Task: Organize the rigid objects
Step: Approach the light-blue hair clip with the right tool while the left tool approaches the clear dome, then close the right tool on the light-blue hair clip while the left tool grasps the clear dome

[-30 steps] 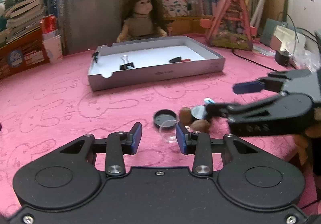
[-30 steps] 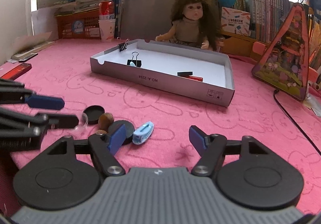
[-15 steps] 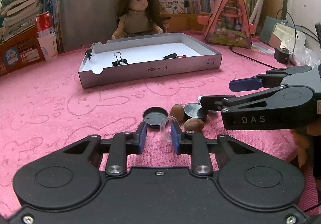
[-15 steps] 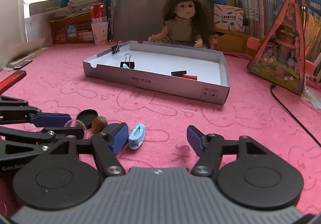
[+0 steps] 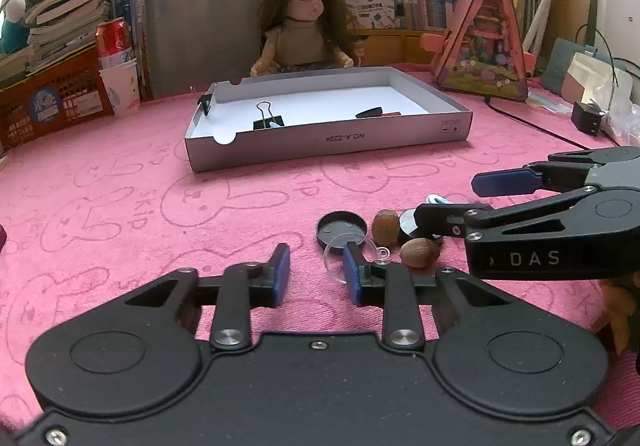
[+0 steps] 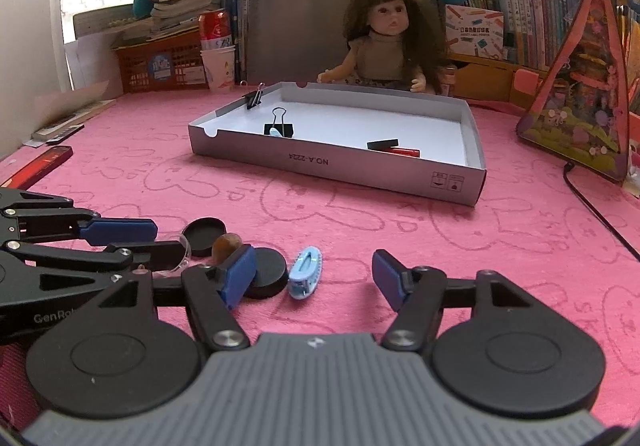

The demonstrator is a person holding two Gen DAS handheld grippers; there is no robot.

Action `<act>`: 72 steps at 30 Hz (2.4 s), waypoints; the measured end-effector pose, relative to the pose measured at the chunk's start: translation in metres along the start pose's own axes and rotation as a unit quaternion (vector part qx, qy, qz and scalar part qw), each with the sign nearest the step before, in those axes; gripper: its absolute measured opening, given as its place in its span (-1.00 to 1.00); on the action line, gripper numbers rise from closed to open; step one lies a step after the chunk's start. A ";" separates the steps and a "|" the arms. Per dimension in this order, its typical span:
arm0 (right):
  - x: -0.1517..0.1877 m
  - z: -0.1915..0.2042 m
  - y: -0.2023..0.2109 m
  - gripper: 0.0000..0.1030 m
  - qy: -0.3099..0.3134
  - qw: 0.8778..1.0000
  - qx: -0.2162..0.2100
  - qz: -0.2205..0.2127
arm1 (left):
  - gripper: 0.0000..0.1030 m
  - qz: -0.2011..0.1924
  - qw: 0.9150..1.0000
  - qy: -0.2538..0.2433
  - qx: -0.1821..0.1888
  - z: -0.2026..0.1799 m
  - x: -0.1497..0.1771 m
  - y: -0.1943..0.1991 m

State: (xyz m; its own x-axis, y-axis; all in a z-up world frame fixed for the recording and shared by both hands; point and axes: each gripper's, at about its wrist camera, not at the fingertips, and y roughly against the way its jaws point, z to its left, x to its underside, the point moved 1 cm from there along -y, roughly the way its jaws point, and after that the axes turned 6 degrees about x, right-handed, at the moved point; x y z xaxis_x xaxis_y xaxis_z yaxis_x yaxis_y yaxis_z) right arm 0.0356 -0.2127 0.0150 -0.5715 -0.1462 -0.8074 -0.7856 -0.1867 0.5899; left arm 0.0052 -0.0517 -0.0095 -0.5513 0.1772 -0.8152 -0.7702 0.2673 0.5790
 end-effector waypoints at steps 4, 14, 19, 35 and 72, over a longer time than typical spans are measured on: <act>-0.001 0.002 -0.002 0.39 -0.005 1.000 0.013 -0.003 | -0.23 -0.004 1.000 0.000 -0.014 -0.001 0.001 0.000; -0.003 0.004 -0.001 0.04 -0.005 1.000 0.022 -0.006 | -0.29 0.001 1.000 0.027 -0.001 0.005 0.001 0.001; 0.000 0.001 0.005 0.01 -0.011 1.000 0.025 -0.008 | -0.35 -0.003 0.999 0.034 0.012 0.005 0.001 0.010; 0.008 -0.001 0.009 -0.13 -0.006 1.000 0.024 0.001 | -0.33 -0.004 1.000 0.006 0.025 -0.011 0.006 0.006; 0.004 0.005 -0.002 -0.60 0.001 1.000 0.026 -0.001 | -0.49 -0.017 1.000 0.025 0.003 0.004 -0.011 0.006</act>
State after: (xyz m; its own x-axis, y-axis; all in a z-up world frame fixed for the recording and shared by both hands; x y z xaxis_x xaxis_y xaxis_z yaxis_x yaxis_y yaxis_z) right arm 0.0337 -0.2080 0.0111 -0.5693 -0.1468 -0.8089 -0.7982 -0.1368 0.5866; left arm 0.0077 -0.0486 0.0032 -0.5406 0.1202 -0.8327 -0.7867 0.2786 0.5509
